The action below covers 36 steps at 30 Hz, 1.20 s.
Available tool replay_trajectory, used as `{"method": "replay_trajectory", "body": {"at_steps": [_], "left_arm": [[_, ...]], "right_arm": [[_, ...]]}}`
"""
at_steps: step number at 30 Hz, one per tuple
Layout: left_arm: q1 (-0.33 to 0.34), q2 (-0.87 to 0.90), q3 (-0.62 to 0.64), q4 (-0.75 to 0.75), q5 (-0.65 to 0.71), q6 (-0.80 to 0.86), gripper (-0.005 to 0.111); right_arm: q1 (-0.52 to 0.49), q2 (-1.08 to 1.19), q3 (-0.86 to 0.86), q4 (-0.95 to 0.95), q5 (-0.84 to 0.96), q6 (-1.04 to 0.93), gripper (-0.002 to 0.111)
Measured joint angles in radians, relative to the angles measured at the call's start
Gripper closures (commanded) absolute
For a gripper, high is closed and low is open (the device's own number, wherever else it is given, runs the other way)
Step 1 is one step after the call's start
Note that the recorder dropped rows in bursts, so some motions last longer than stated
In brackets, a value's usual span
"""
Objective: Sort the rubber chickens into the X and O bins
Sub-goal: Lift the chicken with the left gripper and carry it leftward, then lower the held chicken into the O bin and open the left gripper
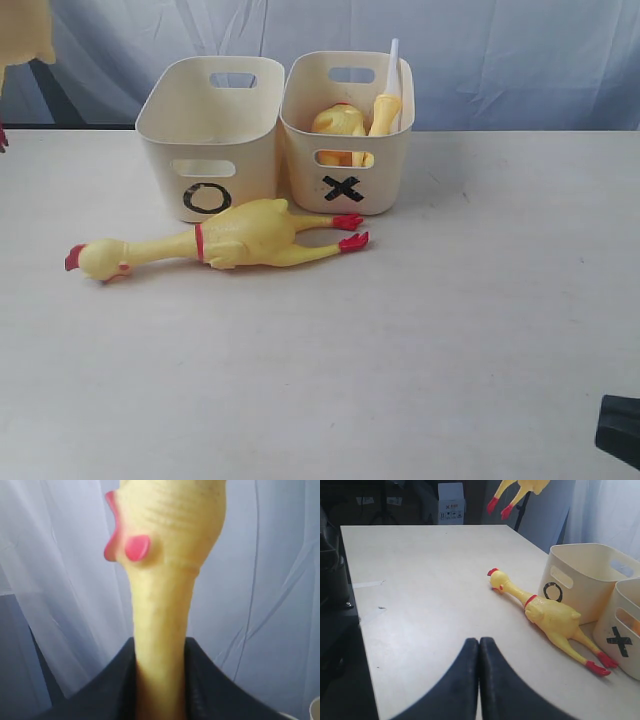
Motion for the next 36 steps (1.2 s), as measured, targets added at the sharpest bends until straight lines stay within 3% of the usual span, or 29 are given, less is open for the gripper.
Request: {"method": "replay_trajectory", "body": {"at_steps": [4, 10, 14, 17, 21, 26, 36], "left_arm": [[0.036, 0.024, -0.055, 0.175, -0.007, -0.246, 0.107], [0.096, 0.051, -0.084, 0.597, -0.043, -0.725, 0.107], [0.145, 0.082, -0.084, 0.935, -0.194, -1.143, 0.107], [0.173, 0.117, -0.084, 1.077, -0.345, -1.339, 0.107], [0.177, 0.155, -0.084, 1.119, -0.442, -1.402, 0.107], [0.178, 0.205, -0.109, 1.042, -0.577, -1.402, 0.107], [0.182, 0.321, -0.181, 0.942, -0.707, -1.405, 0.107]], "right_arm": [[0.0, 0.0, 0.0, 0.0, 0.0, 0.0, 0.108], [0.0, 0.0, 0.0, 0.0, 0.0, 0.0, 0.108], [0.0, 0.0, 0.0, 0.0, 0.0, 0.0, 0.108], [0.0, 0.0, 0.0, 0.0, 0.0, 0.0, 0.108], [0.0, 0.0, 0.0, 0.0, 0.0, 0.0, 0.108], [0.0, 0.0, 0.0, 0.0, 0.0, 0.0, 0.108], [0.0, 0.0, 0.0, 0.0, 0.0, 0.0, 0.108]]}}
